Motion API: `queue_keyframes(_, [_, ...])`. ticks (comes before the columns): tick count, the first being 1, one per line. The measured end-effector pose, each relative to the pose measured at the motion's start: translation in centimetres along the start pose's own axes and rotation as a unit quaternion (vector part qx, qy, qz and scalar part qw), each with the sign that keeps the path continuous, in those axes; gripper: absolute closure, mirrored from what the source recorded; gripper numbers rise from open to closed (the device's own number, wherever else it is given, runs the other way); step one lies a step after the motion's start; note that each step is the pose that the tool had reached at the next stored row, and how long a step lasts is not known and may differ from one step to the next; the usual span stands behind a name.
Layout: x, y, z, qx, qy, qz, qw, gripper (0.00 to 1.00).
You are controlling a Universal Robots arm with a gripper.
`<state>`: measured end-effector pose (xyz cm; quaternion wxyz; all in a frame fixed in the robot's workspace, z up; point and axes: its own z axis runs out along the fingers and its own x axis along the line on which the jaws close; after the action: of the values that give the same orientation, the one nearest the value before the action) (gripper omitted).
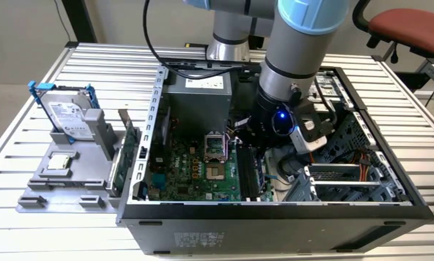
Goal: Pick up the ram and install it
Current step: 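Insert the ram into the slot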
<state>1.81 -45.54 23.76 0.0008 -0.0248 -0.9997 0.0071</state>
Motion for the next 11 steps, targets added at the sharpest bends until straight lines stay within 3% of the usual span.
queue_keyframes(11, [0.02,0.01,0.70,-0.0001,0.0000,0.000,1.00000,1.00])
